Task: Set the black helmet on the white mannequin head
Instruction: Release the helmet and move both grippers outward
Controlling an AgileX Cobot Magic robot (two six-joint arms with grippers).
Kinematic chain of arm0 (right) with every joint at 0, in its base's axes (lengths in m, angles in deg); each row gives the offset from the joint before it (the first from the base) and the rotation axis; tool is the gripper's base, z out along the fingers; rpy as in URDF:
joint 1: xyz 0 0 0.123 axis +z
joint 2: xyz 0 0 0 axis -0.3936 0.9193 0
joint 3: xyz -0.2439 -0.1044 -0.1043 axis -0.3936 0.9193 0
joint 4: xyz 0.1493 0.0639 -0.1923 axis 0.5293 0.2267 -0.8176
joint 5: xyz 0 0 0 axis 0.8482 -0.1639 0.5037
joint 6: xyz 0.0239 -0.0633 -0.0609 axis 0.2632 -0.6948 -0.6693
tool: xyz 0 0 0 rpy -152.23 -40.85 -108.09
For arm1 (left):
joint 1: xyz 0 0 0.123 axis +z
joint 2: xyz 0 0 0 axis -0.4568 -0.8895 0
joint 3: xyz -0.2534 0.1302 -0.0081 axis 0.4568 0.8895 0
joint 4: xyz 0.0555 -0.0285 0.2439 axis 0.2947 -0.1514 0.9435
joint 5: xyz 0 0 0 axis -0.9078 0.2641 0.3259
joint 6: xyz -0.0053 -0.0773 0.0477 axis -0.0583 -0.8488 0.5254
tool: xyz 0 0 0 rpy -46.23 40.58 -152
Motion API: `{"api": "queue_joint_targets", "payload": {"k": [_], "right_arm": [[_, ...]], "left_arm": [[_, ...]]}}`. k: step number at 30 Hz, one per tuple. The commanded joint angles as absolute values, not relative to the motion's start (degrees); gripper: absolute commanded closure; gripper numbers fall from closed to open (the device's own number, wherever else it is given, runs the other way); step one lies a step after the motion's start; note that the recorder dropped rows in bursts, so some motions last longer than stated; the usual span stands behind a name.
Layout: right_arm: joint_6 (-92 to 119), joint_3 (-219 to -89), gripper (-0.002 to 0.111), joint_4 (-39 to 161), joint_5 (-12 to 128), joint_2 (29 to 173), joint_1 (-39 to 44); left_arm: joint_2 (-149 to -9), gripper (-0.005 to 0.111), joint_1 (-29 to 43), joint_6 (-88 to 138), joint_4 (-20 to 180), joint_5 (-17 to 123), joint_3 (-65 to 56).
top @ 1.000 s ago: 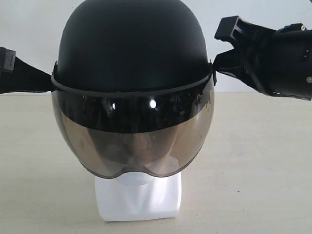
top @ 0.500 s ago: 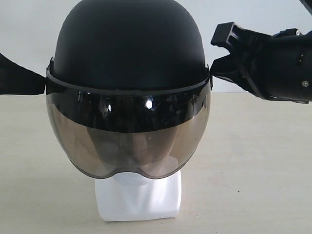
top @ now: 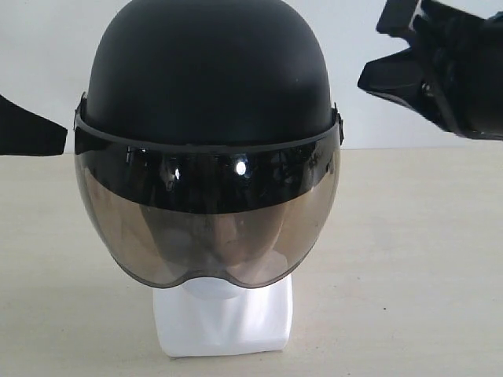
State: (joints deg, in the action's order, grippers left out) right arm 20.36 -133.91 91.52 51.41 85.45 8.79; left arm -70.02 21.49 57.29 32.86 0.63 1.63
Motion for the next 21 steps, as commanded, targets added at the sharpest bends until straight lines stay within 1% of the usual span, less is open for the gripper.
{"api": "queue_joint_targets", "payload": {"k": [1, 5, 8, 12, 21], "right_arm": [[18.76, -133.82, 0.108, 85.82, 48.13, 81.75, 8.71], [18.76, -133.82, 0.108, 78.7, 42.9, 78.81, 8.71], [17.97, -133.82, 0.108, 74.73, 36.47, 76.71, 8.71], [17.86, -133.82, 0.108, 74.2, 27.96, 75.59, 8.71], [18.04, -133.82, 0.108, 74.2, 26.2, 75.72, 8.71]], "left_arm": [[-66.58, 0.102, 21.26, 56.65, 34.03, 0.33, 1.7], [-63.11, 0.102, 21.26, 56.0, 34.25, 0.79, 1.7], [-60.72, 0.102, 21.26, 56.0, 34.25, 0.79, 1.7], [-58.59, 0.102, 21.26, 56.0, 34.09, -0.29, 1.7], [-57.81, 0.102, 21.26, 54.49, 30.53, -4.86, 1.7]]}}
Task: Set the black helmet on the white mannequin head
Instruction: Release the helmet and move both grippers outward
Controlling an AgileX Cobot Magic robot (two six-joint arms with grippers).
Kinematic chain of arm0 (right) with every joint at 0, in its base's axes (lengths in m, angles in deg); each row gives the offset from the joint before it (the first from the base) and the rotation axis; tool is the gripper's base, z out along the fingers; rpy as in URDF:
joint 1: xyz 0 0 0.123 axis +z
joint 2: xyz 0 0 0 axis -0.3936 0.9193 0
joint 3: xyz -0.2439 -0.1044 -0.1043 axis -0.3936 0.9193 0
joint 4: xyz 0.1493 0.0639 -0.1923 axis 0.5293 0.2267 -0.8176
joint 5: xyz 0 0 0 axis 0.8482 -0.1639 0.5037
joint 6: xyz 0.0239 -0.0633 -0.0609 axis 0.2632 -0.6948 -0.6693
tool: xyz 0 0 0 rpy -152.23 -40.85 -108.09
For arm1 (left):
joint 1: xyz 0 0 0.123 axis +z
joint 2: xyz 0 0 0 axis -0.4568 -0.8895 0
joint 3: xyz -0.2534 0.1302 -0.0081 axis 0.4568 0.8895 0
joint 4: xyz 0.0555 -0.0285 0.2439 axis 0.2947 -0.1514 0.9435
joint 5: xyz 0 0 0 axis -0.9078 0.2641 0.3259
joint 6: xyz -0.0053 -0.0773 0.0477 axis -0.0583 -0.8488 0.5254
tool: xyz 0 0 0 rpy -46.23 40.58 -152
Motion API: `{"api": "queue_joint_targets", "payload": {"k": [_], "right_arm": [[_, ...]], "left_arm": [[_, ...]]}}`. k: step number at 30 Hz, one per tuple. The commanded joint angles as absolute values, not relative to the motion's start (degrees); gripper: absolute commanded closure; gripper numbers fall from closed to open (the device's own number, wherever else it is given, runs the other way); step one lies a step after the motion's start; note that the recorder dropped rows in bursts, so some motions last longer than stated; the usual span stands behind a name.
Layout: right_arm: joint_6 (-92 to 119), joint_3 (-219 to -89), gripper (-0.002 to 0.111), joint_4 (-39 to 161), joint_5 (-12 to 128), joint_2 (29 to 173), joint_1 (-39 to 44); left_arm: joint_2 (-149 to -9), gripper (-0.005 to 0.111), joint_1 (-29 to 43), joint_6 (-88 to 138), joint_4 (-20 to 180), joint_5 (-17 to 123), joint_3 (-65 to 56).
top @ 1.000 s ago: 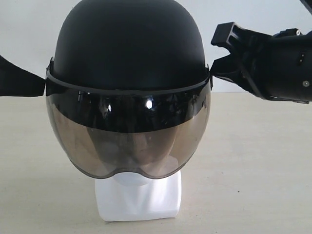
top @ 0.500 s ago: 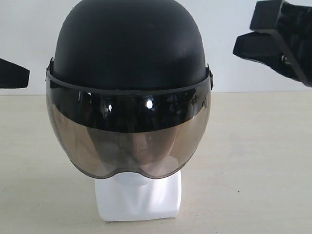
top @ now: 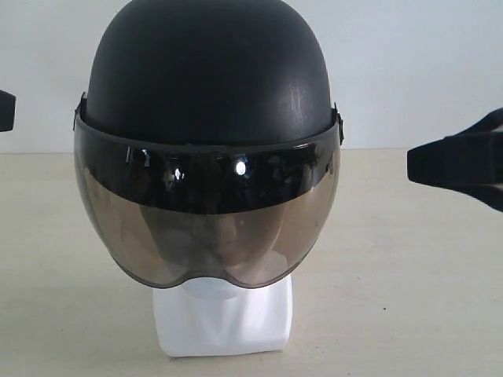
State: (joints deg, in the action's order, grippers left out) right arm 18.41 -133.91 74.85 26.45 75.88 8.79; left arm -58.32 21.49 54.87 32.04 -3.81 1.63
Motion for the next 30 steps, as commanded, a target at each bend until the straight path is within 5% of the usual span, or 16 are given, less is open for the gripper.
{"api": "queue_joint_targets", "payload": {"k": [1, 19, 30], "right_arm": [[18.04, -133.82, 0.108, 74.2, 26.2, 75.72, 8.71], [18.09, -133.82, 0.108, 74.32, 26.31, 75.72, 8.71], [18.09, -133.82, 0.108, 74.32, 26.31, 75.72, 8.71]], "left_arm": [[-57.81, 0.102, 21.26, 54.5, 30.74, -4.4, 1.7], [-49.37, 0.102, 21.24, 61.76, 44.98, -2.22, 1.44], [-32.55, 0.102, 20.96, 23.99, 76.01, 12.7, 4.15]]}}
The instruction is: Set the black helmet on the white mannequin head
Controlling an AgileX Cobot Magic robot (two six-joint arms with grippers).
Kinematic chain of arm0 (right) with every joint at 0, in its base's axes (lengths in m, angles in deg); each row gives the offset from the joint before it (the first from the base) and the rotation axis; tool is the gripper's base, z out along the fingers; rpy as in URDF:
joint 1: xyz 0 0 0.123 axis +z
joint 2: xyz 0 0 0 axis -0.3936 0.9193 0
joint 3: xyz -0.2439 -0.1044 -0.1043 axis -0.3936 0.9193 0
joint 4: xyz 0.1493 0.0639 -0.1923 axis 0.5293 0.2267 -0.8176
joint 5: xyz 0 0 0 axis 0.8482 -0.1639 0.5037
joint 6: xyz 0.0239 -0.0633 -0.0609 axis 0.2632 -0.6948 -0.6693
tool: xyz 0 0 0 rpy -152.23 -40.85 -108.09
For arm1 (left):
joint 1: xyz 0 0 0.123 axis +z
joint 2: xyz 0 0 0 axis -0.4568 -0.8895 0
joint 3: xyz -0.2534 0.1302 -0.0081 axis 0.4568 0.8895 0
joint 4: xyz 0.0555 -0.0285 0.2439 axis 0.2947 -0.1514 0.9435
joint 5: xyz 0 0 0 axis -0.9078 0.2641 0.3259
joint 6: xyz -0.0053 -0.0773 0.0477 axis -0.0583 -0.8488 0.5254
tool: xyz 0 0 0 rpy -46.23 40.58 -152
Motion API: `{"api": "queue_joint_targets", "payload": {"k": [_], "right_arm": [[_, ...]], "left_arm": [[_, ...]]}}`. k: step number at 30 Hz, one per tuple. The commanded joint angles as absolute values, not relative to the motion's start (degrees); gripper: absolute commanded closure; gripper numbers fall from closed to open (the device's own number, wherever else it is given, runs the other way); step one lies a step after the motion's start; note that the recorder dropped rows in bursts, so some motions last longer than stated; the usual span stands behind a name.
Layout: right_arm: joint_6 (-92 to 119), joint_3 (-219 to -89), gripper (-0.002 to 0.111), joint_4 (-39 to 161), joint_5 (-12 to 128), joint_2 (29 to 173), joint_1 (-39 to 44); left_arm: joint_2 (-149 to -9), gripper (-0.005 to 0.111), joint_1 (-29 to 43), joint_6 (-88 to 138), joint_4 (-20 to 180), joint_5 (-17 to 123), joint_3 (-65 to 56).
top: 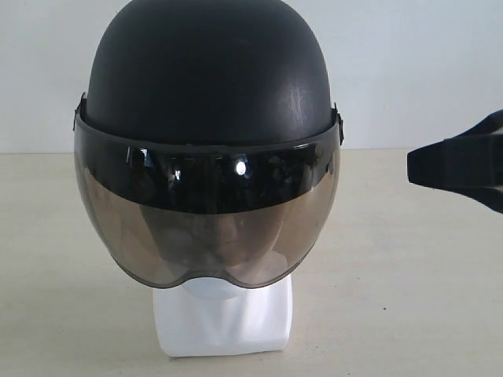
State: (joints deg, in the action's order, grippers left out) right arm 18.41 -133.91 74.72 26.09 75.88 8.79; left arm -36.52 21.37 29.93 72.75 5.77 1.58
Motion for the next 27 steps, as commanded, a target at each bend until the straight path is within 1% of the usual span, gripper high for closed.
{"api": "queue_joint_targets", "payload": {"k": [1, 6, 8, 13, 18, 22, 27], "right_arm": [[18.09, -133.82, 0.108, 74.32, 26.31, 75.72, 8.71], [18.09, -133.82, 0.108, 74.32, 26.31, 75.72, 8.71], [18.09, -133.82, 0.108, 74.32, 26.31, 75.72, 8.71], [18.09, -133.82, 0.108, 74.32, 26.31, 75.72, 8.71], [18.09, -133.82, 0.108, 74.32, 26.31, 75.72, 8.71], [18.09, -133.82, 0.108, 74.32, 26.31, 75.72, 8.71], [18.24, -133.82, 0.108, 74.32, 26.55, 75.72, 8.71]], "left_arm": [[-31.83, 0.102, 20.49, 23.78, 76.01, 15.75, 5.91], [-27.87, 0.102, 19.79, 22.97, 74.95, 40.67, 18.79], [-26.86, 0.102, 19.79, 21.37, 74.95, 45.85, 24.67], [-23.55, 0.102, 19.79, 21.02, 74.95, 46.7, 34.89], [-15.7, 0.102, 19.79, 21.86, 77.13, 46.99, 44.73], [-9.42, 0.102, 19.93, 16.24, 77.13, 47.25, 50.03], [-9.42, 0.102, 21.32, 10.84, 77.13, 51.79, 54.99]]}}
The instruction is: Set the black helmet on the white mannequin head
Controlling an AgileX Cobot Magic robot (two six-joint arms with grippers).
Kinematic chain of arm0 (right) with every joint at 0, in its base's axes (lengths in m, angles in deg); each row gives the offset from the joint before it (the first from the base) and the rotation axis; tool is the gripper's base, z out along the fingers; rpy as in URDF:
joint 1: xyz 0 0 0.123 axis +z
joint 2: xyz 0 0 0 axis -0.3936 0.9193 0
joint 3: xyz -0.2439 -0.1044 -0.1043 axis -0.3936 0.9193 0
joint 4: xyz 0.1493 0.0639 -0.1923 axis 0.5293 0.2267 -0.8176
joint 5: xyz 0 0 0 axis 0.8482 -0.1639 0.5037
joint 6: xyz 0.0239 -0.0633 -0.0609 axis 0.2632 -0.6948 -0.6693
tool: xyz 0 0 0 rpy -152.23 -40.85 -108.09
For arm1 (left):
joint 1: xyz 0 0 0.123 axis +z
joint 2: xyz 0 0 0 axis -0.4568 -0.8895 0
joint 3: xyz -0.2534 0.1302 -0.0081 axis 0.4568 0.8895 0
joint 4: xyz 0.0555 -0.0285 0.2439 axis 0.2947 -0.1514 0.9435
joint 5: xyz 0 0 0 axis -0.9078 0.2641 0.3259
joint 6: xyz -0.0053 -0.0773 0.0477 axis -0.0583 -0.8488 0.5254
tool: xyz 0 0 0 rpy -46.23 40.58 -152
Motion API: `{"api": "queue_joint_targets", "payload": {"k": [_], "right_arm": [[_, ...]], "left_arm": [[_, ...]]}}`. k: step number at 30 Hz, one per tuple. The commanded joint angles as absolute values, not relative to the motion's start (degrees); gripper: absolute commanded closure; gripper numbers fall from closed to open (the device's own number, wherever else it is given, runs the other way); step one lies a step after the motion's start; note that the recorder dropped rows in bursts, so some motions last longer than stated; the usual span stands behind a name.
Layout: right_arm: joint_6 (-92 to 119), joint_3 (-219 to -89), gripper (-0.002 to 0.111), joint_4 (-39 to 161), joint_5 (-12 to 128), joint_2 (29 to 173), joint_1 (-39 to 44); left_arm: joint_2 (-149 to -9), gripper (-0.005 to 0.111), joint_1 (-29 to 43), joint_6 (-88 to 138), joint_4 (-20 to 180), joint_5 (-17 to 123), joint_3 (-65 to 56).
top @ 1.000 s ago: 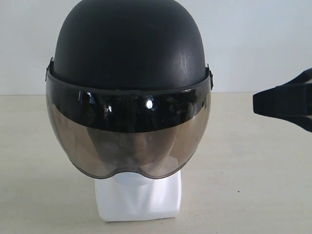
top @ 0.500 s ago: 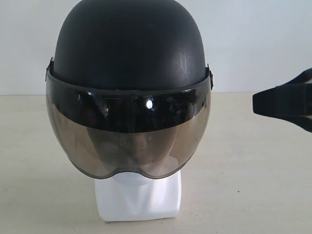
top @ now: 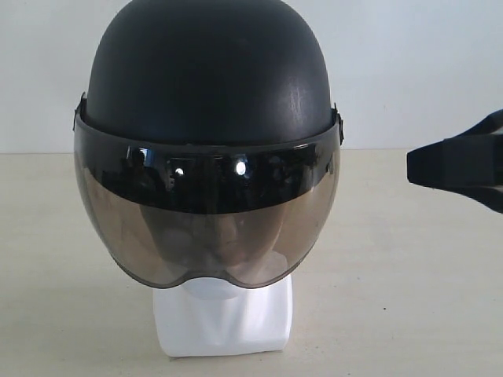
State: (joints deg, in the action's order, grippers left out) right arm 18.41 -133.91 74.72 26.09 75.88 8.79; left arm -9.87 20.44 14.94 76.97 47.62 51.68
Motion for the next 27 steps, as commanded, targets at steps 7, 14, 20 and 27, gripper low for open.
{"api": "queue_joint_targets", "payload": {"k": [7, 14, 20, 27], "right_arm": [[18.24, -133.82, 0.108, 74.32, 26.55, 75.72, 8.71], [18.24, -133.82, 0.108, 74.32, 26.55, 75.72, 8.71], [18.24, -133.82, 0.108, 74.32, 26.55, 75.72, 8.71], [18.24, -133.82, 0.108, 74.32, 26.55, 75.72, 8.71]], "left_arm": [[-9.42, 0.102, 21.32, 10.94, 77.92, 46.09, 56.24], [-9.42, 0.102, 21.32, 11.12, 77.52, 33.24, 56.24], [-9.42, 0.102, 21.32, 11.22, 77.52, 33.24, 56.24], [-9.42, 0.102, 21.32, 11.22, 77.52, 33.24, 56.24]]}}
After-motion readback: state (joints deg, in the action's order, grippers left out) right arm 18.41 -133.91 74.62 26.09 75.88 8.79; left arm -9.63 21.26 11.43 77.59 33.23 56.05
